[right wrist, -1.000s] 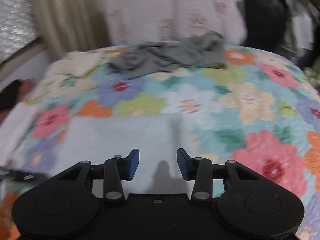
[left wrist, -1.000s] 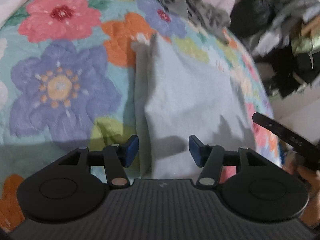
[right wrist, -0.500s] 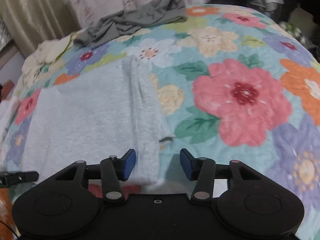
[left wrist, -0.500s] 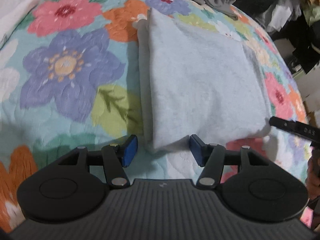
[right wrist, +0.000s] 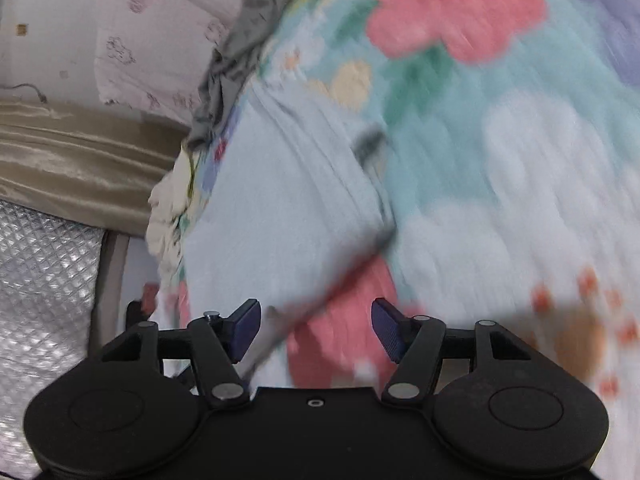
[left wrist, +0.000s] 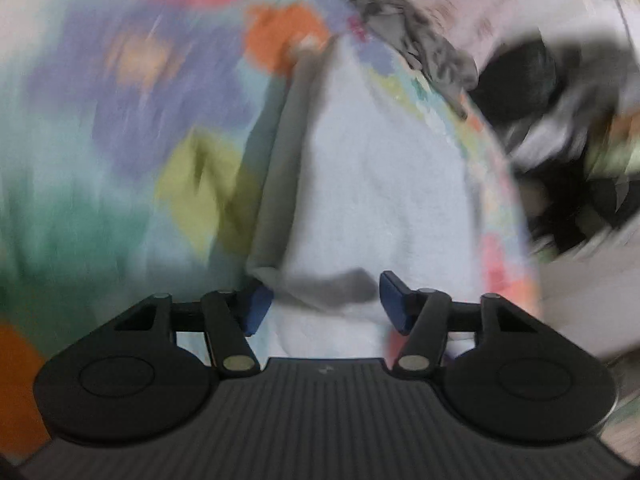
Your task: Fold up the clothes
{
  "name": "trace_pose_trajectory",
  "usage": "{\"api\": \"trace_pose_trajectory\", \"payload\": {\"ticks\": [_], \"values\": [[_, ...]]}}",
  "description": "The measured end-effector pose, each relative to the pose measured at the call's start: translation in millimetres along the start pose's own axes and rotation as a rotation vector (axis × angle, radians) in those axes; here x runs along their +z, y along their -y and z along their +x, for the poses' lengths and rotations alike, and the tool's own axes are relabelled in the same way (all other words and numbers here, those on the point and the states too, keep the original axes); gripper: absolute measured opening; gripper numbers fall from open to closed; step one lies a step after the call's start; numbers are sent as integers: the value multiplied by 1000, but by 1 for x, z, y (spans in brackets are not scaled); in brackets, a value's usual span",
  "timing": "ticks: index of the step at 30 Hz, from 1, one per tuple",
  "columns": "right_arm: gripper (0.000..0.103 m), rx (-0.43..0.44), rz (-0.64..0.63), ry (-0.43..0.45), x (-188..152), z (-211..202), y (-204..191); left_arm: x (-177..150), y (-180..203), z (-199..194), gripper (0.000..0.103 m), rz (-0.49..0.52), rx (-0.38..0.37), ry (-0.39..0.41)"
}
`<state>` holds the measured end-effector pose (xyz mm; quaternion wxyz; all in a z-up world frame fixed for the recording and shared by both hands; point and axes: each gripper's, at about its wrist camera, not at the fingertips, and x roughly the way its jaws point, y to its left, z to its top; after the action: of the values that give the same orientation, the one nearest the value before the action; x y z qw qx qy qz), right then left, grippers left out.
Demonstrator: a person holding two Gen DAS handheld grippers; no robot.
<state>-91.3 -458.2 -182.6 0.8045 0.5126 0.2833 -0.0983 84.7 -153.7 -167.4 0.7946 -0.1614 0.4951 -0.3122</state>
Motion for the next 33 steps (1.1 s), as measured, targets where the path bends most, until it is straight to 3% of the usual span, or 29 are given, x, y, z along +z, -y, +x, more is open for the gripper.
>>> {"api": "trace_pose_trajectory", "payload": {"ticks": [2, 4, 6, 8, 12, 14, 17, 19, 21, 24, 26, 28, 31, 33], "values": [[67, -44, -82, 68, 10, 11, -10, 3, 10, 2, 46, 69, 13, 38], [67, -47, -92, 107, 19, 19, -13, 4, 8, 7, 39, 51, -1, 55], [48, -54, -118, 122, 26, 27, -19, 6, 5, 7, 31, 42, -7, 67], [28, -67, -220, 135, 30, 25, -31, 6, 13, 1, 24, 74, 9, 85], [23, -142, -540, 197, 25, 2, -73, 1, 48, -17, 24, 233, 78, 83], [23, -185, -661, 211, 22, -10, -87, 0, 51, -20, 30, 226, 65, 27], [23, -237, -633, 188, 29, -13, -73, 3, 29, -20, 46, 105, 17, -59], [23, -270, -606, 169, 32, -10, -60, 5, 13, -17, 54, 78, 13, -90], [22, -296, -637, 154, 29, -5, -53, 9, 0, -15, 60, 44, -2, -94], [23, -329, -684, 138, 25, 2, -49, 17, -10, -14, 62, 8, -74, -53], [23, -328, -666, 129, 28, 2, -45, 26, -12, -7, 73, 38, -84, -27], [23, -320, -652, 126, 30, 0, -43, 37, -11, 6, 78, 85, -84, -26], [23, -324, -670, 133, 26, -1, -47, 51, -8, 40, 81, 146, -107, -105], [23, -318, -695, 143, 24, -1, -50, 54, -9, 48, 71, 131, -151, -77]]}}
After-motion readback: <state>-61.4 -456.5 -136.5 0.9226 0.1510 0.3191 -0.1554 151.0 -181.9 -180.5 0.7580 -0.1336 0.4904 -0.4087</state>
